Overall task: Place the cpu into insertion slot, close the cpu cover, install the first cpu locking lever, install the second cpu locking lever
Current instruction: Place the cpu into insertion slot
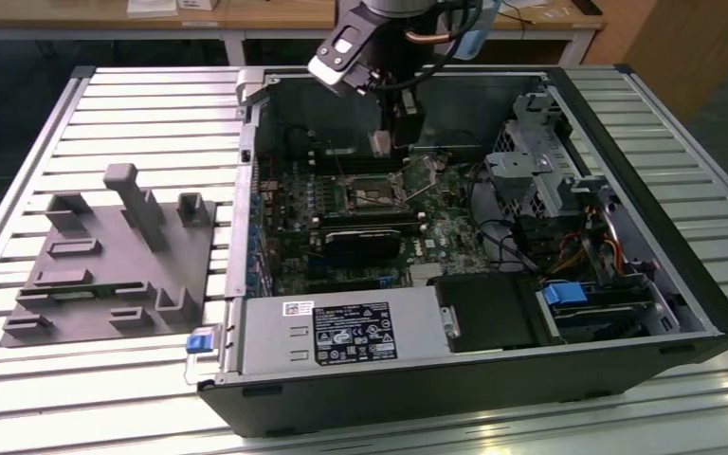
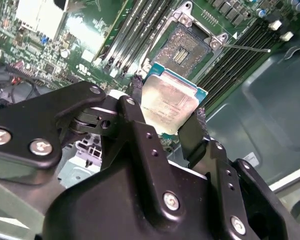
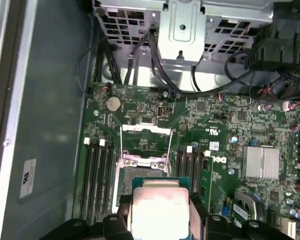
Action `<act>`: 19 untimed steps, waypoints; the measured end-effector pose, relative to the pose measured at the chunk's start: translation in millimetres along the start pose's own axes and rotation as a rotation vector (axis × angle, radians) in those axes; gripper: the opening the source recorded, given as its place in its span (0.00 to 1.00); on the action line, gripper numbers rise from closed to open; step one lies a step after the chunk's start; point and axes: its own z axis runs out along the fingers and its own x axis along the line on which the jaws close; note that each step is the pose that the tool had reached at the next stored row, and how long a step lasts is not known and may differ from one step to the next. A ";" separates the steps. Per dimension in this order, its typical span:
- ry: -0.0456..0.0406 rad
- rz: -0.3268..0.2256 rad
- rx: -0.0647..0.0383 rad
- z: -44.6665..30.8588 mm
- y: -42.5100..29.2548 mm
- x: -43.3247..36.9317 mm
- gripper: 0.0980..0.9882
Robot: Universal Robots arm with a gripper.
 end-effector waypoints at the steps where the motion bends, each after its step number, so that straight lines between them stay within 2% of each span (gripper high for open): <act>1: -0.0006 0.007 0.000 1.9 -0.4 0.6 0.49; 8: -0.0009 0.007 0.000 13.8 -7.3 2.3 0.49; 19: -0.0010 0.007 0.000 22.9 -12.1 2.4 0.49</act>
